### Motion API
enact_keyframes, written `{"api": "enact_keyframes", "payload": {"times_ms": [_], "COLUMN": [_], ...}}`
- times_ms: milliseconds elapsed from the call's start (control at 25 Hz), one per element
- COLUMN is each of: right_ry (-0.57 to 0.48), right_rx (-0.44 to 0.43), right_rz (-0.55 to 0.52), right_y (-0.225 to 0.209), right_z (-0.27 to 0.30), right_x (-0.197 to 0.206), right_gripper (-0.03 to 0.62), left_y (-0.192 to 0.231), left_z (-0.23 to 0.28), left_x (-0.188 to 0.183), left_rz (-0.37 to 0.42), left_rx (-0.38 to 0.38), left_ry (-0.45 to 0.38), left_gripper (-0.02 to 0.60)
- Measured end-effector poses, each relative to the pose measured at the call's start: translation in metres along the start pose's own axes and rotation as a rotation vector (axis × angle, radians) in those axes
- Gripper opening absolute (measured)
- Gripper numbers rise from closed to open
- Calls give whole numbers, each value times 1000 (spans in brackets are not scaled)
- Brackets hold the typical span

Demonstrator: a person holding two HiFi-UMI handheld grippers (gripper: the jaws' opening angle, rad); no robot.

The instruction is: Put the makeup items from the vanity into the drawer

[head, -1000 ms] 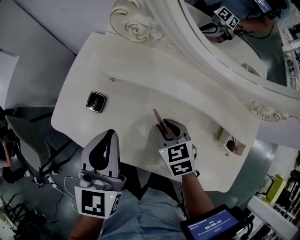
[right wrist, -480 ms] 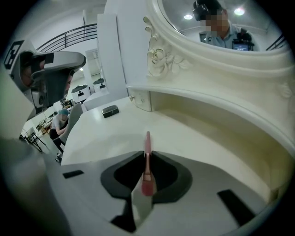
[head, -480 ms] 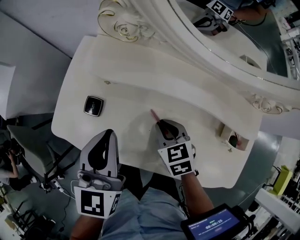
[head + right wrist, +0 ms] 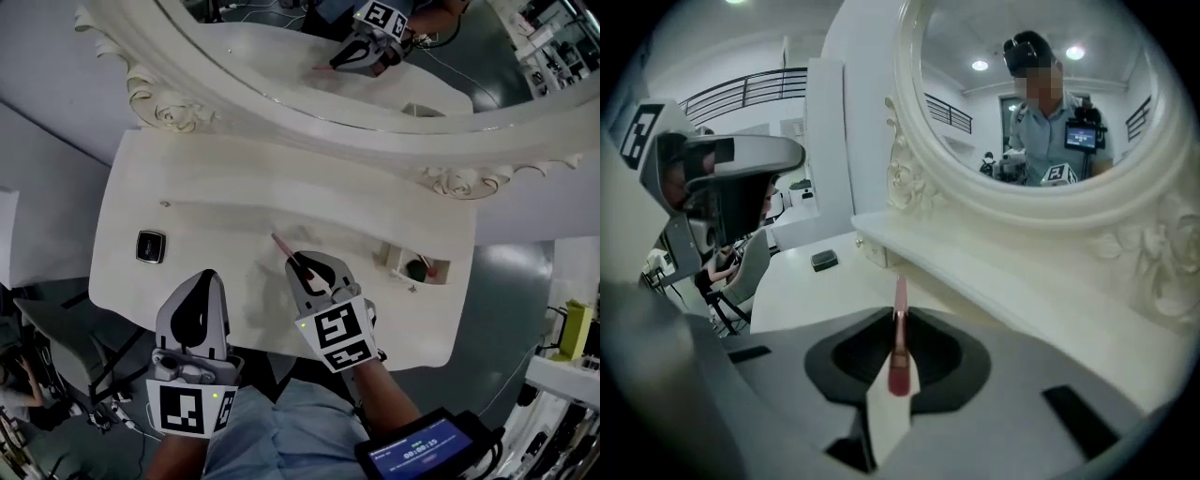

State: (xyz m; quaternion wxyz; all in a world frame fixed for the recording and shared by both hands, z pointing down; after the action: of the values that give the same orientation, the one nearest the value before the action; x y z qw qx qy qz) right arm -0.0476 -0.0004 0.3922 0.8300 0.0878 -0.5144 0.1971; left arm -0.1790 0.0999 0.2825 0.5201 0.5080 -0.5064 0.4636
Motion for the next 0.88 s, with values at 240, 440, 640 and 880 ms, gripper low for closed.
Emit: {"api": "enact_keyframes", "payload": {"times_ms": [240, 440, 640, 880], "right_ry": [-62, -62, -7, 136], "right_rx": [92, 187, 256, 288], "right_rz": [-36, -67, -61, -109], "right_y": [-43, -85, -118, -146], "right_z": [-64, -117, -159, -193], "right_x": [-12, 3, 30, 70], "right_gripper": [44, 46, 46, 46], "left_y": [-60, -113, -156, -200], "left_z": [28, 44, 57, 71], "left_x": [-16, -19, -11, 0], "left_rz": [8, 8, -1, -12], "left_rx": [113, 192, 254, 310], "left_ry": [-74, -93, -74, -41], "left_gripper": [-2, -2, -2, -2]}}
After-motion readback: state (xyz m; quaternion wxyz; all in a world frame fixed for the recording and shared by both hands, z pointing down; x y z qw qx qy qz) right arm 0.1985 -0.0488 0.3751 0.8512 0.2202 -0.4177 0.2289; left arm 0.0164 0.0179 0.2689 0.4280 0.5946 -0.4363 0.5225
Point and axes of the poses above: the fingertips, and each gripper's own axes: z forward along the fingers, y to its left, x out of its underside, the point moved 7 cm from there along -z, backward along the fingers, and after that the axes turned 11 degrees about -y, right-handed, at the moved point
